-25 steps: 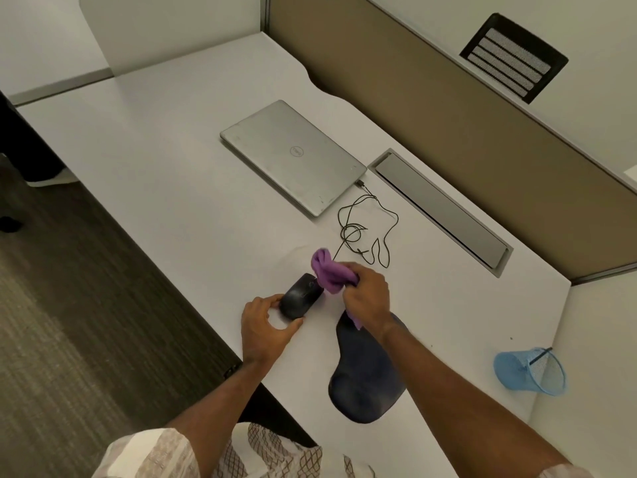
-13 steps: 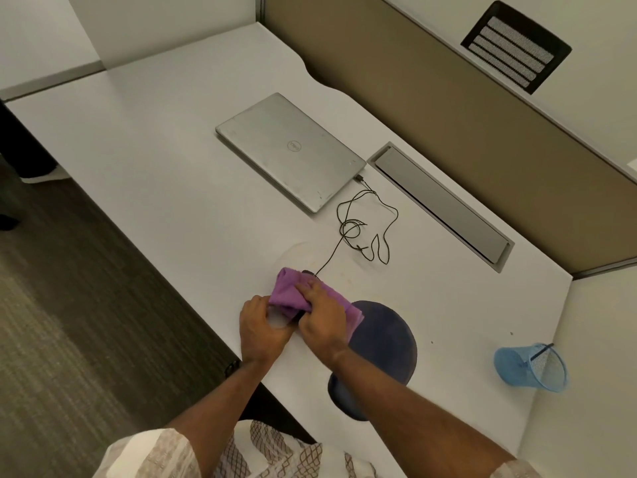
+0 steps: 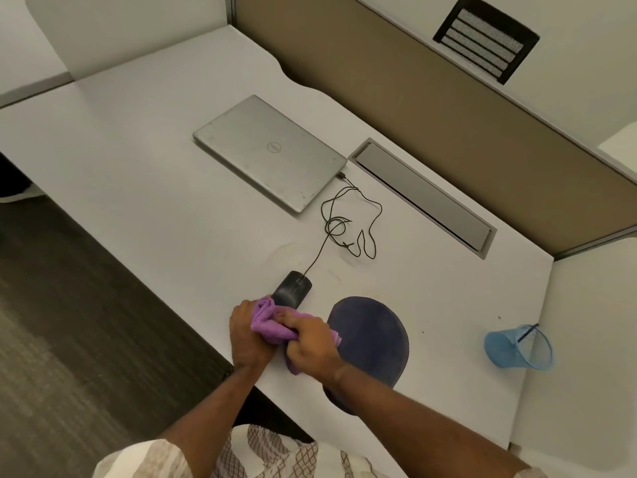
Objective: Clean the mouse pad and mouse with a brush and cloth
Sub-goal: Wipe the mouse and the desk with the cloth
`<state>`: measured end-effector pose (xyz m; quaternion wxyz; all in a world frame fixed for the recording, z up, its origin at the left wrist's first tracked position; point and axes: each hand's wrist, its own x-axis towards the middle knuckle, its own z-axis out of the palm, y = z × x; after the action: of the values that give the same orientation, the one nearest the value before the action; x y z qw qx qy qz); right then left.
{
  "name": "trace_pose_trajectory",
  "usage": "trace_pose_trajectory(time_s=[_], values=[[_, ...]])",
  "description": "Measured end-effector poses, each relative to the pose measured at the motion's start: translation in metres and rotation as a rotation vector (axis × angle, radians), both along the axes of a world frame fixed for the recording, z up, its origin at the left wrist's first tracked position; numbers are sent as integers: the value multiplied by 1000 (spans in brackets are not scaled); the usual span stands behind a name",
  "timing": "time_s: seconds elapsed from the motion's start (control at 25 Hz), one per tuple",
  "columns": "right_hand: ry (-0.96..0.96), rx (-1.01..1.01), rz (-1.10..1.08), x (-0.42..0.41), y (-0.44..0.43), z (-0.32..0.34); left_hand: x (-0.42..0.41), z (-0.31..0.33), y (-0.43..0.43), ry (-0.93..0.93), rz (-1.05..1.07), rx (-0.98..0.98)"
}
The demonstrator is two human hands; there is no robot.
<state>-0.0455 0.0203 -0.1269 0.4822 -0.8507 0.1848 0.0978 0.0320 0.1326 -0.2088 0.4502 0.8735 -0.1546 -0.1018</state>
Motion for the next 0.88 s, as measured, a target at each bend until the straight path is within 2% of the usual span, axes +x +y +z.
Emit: trace_pose_trajectory(time_s=[0.08,0.16,0.24,0.28,0.36,0.48,0.68,0.88], values=[[-17,123,-128,3,-15,9,1,7,0,78,45,-74],[-94,200,-454,10,-31,17,0,13,1,41,26,-81],[-118,123,-726,20,-43,21,-2,19,1,20,-25,-51],[-89,62,-777,25,-48,22,-1,23,2,43,-49,-35],[-24,-16,-728,32,-56,21,9,31,6,151,-111,13],[12,-26,-609,36,-58,18,43,46,3,352,-164,138],[32,-5,-578,32,-48,16,67,70,-29,298,-282,233],[23,141,-734,30,-29,12,71,65,-41,316,-254,346]])
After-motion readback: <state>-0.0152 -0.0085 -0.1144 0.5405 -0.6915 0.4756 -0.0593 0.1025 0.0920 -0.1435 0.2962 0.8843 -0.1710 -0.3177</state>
